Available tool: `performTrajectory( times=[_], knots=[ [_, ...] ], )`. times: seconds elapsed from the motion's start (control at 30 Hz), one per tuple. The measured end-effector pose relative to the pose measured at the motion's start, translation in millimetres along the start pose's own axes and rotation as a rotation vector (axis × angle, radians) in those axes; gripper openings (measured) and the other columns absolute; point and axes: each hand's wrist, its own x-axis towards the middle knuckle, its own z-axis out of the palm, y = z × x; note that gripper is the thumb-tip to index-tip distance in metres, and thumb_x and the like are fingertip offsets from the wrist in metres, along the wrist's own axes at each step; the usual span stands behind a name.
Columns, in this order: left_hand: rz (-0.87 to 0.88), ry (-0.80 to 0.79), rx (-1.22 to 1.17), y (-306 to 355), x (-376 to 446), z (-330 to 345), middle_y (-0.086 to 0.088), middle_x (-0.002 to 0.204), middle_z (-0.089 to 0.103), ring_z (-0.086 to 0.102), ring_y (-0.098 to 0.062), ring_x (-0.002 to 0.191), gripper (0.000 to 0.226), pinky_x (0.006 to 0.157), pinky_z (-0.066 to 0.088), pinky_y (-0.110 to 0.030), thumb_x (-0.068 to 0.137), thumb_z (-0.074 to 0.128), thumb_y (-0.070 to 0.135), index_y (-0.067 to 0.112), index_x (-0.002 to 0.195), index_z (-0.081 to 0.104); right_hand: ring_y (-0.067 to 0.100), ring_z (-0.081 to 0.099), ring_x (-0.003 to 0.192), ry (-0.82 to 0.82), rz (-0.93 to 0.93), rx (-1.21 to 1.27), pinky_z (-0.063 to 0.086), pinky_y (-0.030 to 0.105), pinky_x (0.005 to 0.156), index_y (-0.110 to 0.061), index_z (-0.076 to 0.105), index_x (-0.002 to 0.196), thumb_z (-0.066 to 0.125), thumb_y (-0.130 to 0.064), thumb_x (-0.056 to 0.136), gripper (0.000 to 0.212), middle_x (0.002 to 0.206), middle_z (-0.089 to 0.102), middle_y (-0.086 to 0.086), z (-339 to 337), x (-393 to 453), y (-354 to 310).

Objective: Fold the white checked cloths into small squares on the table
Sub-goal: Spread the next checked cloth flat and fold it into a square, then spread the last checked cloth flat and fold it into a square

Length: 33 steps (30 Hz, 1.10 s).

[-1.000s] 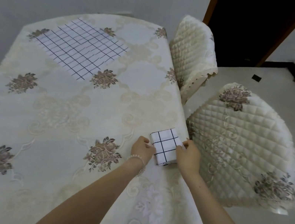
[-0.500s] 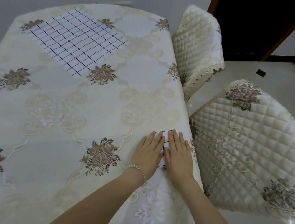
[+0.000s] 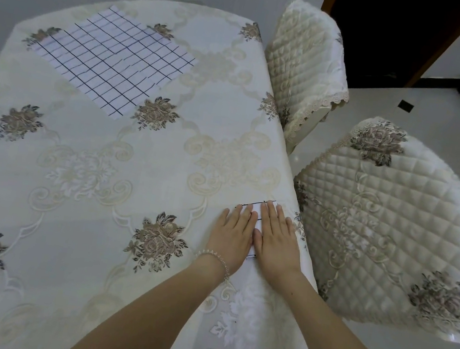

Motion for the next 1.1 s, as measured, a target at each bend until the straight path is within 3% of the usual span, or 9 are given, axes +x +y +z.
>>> performTrajectory(
  times=[0.03,0.1,0.17,0.23,0.4,0.5,0.63,0.8,1.1],
  knots=[
    [-0.002,-0.030,-0.009,0.3,0.2,-5.4,-0.011,0.159,0.002,0.004,-0.030,0.146,0.055,0.117,0.005,-0.047,0.100,0.012,0.029,0.008,0.150,0.002,0.018,-0.005,0.148,-0.055,0.006,-0.017,-0.004,0.032,0.119,-0.015,-0.008,0.149,-0.027,-0.054,0.085,0.077,0.161,-0.004,0.002,-5.1,0.2,-0.6],
    [-0.007,-0.052,-0.035,-2.7,0.6,-18.9,-0.008,0.159,0.003,0.005,-0.027,0.146,0.055,0.117,0.005,-0.046,0.102,0.023,0.029,0.010,0.150,0.004,0.016,-0.011,0.148,-0.162,0.027,-0.024,-0.005,0.034,0.119,-0.018,-0.009,0.151,-0.011,-0.053,0.090,0.070,0.161,-0.009,-0.001,-21.8,3.4,-4.7],
    [0.000,-0.045,-0.109,-8.2,2.2,-33.8,-0.005,0.158,0.010,0.010,-0.023,0.145,0.054,0.116,0.009,-0.042,0.101,0.030,0.028,0.013,0.149,0.012,0.015,-0.006,0.148,-0.200,0.094,0.126,-0.004,0.037,0.119,-0.018,0.005,0.154,0.020,-0.043,0.101,0.060,0.162,-0.001,-0.002,-42.5,6.4,-11.6],
    [-0.002,0.015,-0.265,-14.1,0.1,-53.7,-0.003,0.157,0.017,0.015,-0.021,0.144,0.054,0.115,0.013,-0.037,0.100,0.035,0.027,0.015,0.149,0.017,0.013,-0.001,0.148,-0.103,0.145,0.378,-0.003,0.037,0.118,-0.021,0.019,0.152,0.029,-0.038,0.100,0.056,0.161,0.009,-0.004,-62.6,6.1,-21.6],
    [-0.246,0.293,-1.080,-24.5,-27.4,-118.7,-0.002,0.137,0.049,0.049,-0.017,0.122,0.041,0.099,0.038,-0.024,0.096,0.048,0.022,0.014,0.136,0.047,0.008,0.038,0.134,0.017,0.262,1.301,0.029,0.025,0.108,-0.022,0.052,0.134,0.042,-0.024,0.102,0.034,0.143,0.047,-0.005,-123.4,-5.0,-63.7],
    [-0.377,0.511,-1.541,-39.3,-53.2,-162.6,-0.005,0.112,0.066,0.062,-0.017,0.103,0.024,0.082,0.046,-0.017,0.091,0.058,0.017,0.012,0.114,0.063,0.006,0.050,0.125,0.052,0.226,1.568,0.033,0.028,0.110,-0.020,0.064,0.118,0.040,-0.026,0.101,0.029,0.125,0.063,-0.006,-161.2,-14.7,-85.2],
    [-0.392,0.691,-1.966,-66.0,-99.7,-211.5,-0.007,0.098,0.072,0.066,-0.018,0.088,0.018,0.085,0.050,-0.032,0.094,0.054,0.021,0.011,0.104,0.065,0.012,0.054,0.122,0.068,0.120,1.794,0.038,0.034,0.107,-0.014,0.062,0.120,0.027,-0.035,0.103,0.044,0.122,0.067,0.003,-204.3,-34.8,-106.7],
    [-0.309,0.844,-2.152,-86.0,-164.2,-232.4,-0.008,0.094,0.071,0.064,-0.021,0.084,0.029,0.077,0.048,-0.030,0.098,0.042,0.028,0.010,0.102,0.064,0.021,0.059,0.119,0.058,0.122,2.007,0.041,0.039,0.106,-0.006,0.060,0.124,0.025,-0.040,0.102,0.054,0.120,0.067,0.010,-234.4,-61.8,-124.1],
    [-0.353,0.868,-2.252,-58.1,-228.0,-214.8,-0.010,0.102,0.070,0.062,-0.024,0.090,0.040,0.082,0.047,-0.034,0.099,0.033,0.036,0.010,0.106,0.063,0.030,0.062,0.115,0.101,0.216,2.167,0.043,0.044,0.104,-0.003,0.060,0.123,0.031,-0.042,0.099,0.054,0.120,0.066,0.015,-230.5,-119.1,-114.5]
  ],
)
